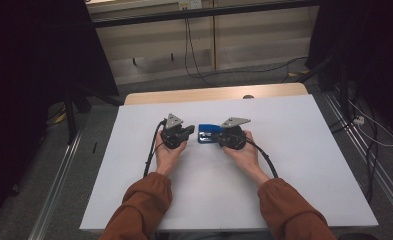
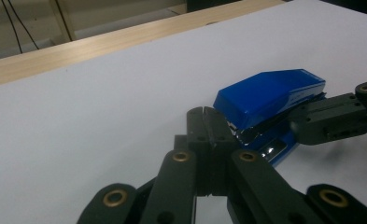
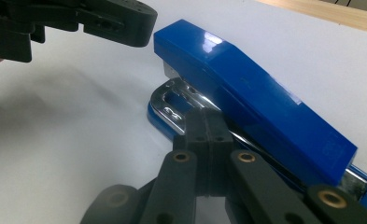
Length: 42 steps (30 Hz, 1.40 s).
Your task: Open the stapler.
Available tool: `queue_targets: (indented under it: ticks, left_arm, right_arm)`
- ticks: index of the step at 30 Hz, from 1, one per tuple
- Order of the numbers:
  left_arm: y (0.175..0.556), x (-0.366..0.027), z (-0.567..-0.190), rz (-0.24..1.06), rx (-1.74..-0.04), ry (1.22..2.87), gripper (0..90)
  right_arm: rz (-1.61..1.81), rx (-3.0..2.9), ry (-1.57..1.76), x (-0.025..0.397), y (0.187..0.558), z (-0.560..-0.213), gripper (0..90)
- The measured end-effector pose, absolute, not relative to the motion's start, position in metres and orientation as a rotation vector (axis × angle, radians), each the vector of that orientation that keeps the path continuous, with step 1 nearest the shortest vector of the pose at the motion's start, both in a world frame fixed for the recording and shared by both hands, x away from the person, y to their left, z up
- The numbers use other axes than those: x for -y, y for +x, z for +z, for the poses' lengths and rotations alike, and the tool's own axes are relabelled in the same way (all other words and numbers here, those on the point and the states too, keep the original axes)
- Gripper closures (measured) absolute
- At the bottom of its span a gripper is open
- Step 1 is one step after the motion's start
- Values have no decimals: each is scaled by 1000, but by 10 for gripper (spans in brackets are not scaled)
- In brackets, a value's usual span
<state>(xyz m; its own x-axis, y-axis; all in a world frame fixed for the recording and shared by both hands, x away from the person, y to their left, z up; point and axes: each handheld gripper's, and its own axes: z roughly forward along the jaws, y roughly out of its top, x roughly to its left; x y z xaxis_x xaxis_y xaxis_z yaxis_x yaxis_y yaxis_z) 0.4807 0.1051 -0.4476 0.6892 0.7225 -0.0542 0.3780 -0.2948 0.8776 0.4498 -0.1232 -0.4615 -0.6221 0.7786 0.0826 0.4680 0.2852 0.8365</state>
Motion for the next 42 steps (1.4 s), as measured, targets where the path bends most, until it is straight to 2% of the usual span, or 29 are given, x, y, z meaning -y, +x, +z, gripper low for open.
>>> queue_targets:
  ticks: [42]
  left_arm:
    - [481,-90,-460,435,-817,2045,900]
  right_arm:
    - [1174,-2244,1123,118,453,-463,900]
